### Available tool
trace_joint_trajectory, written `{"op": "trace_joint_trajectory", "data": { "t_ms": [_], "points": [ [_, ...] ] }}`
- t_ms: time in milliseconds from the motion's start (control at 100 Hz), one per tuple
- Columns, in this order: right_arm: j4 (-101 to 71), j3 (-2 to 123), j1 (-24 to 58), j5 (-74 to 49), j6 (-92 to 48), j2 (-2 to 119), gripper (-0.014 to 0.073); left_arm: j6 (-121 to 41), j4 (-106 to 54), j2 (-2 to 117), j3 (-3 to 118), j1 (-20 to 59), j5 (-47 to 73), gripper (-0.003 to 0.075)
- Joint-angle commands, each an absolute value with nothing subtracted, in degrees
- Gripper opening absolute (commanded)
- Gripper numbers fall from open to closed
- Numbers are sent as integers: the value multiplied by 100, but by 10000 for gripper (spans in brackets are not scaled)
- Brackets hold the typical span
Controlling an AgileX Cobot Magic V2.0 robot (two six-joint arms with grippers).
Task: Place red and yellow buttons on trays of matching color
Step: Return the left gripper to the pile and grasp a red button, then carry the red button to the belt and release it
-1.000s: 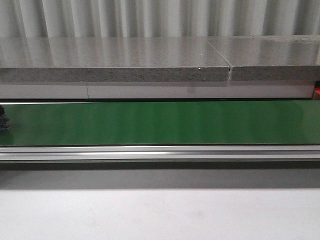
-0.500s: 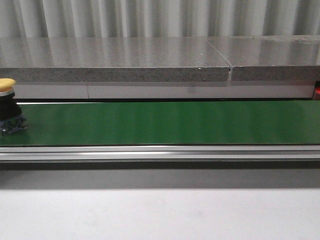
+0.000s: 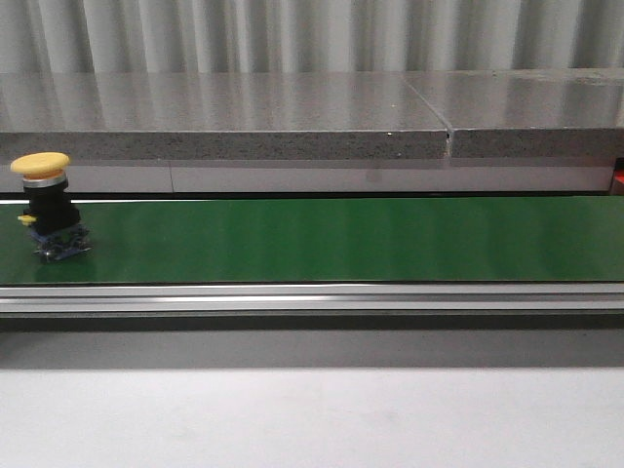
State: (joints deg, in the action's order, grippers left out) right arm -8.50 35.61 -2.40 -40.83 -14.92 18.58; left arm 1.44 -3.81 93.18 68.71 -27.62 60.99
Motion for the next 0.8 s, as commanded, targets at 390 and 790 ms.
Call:
{"op": "trace_joint_trajectory", "data": {
  "t_ms": [390,790],
  "points": [
    [-849,3689,-234,-3672,-1564,1880,-66,0,-399,8943,8654,-1462,7094,116],
    [-849,3689,-234,-3672,-1564,1880,-66,0,-303,9669,8643,-829,6975,116]
  ]
}}
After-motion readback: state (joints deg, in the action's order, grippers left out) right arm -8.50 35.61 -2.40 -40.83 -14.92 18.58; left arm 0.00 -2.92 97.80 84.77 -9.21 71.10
